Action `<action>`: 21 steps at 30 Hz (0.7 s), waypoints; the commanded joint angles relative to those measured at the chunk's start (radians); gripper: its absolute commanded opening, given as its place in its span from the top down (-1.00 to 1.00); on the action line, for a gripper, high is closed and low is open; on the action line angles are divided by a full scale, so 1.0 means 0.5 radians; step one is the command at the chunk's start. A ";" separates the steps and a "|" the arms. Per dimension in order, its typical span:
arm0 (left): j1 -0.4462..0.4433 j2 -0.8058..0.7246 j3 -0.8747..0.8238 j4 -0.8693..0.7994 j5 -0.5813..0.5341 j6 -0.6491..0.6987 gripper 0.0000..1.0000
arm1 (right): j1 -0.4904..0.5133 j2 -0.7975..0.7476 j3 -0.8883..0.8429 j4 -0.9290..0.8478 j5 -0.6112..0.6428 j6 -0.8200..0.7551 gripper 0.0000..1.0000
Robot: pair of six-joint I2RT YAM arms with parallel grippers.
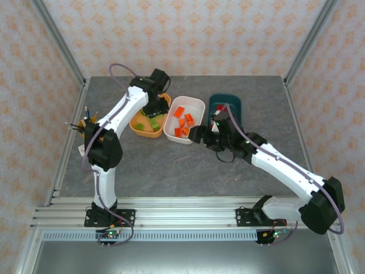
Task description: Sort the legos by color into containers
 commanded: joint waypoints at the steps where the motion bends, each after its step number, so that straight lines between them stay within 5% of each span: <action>1: 0.093 0.168 0.185 -0.048 0.030 0.121 0.41 | 0.007 0.106 0.097 0.358 0.125 0.006 -0.59; 12: 0.254 0.813 0.877 0.043 0.158 0.115 0.38 | -0.051 0.486 0.319 0.506 0.091 0.011 -0.60; 21: 0.259 1.035 1.033 0.184 0.244 0.009 0.29 | -0.118 0.478 0.260 0.487 0.069 0.039 -0.60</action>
